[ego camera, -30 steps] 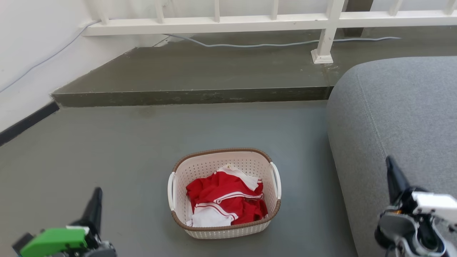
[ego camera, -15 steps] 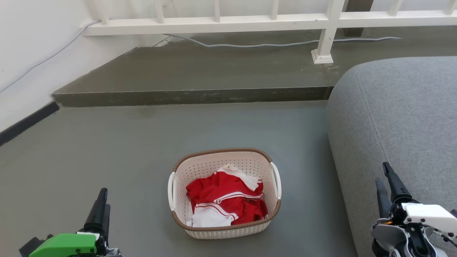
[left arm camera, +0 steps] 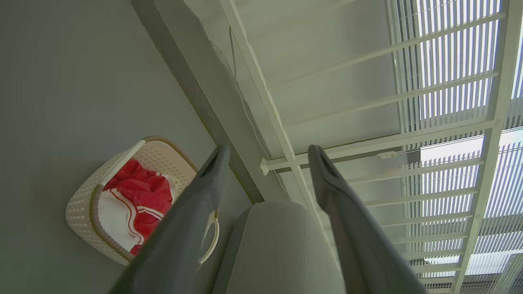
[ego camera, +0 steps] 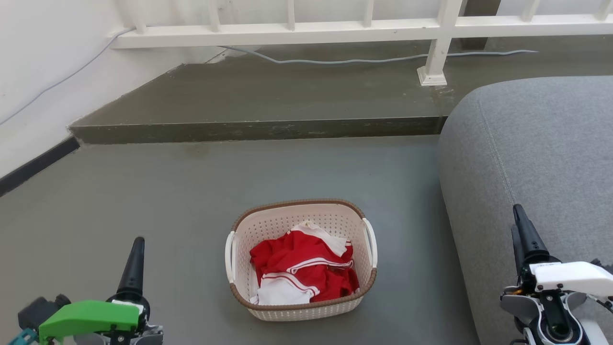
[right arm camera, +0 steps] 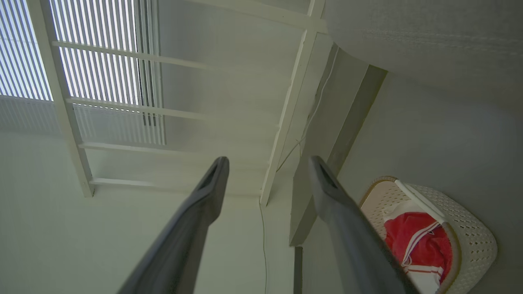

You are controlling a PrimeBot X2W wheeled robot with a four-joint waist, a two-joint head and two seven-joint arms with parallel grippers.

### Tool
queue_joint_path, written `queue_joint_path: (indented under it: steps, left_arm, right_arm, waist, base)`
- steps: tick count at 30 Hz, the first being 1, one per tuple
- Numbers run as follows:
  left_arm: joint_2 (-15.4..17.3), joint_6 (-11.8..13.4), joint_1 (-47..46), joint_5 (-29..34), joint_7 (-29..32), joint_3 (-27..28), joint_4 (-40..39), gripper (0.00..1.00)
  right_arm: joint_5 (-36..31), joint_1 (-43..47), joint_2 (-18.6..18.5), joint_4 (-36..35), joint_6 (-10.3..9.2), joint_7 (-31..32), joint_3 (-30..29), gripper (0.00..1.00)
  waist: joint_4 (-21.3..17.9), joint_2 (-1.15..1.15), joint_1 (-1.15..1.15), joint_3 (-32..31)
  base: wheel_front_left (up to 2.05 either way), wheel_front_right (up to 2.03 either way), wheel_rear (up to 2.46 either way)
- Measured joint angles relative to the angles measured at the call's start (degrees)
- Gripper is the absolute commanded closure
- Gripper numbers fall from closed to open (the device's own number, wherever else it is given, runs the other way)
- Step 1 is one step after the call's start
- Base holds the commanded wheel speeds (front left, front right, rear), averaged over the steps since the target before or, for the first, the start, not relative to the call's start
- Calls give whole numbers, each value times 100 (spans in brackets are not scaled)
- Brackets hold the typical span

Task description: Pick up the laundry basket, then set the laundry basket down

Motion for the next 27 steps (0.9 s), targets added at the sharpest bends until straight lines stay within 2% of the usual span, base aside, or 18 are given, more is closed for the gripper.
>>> queue_joint_path:
  steps: [8,27]
  left_arm:
    - [1,9,0,944,-141,-190,-300,0]
    - [43,298,18,3145,-476,-603,-676,0]
  right_arm:
    - [-926,0,0,-260,-99,-113,210,0]
    - [-2749,21,-12,-649,-450,-461,784,0]
  waist:
    - [6,0,0,-2]
    - [11,0,0,15]
  base:
    - [0,0,0]
    - [0,0,0]
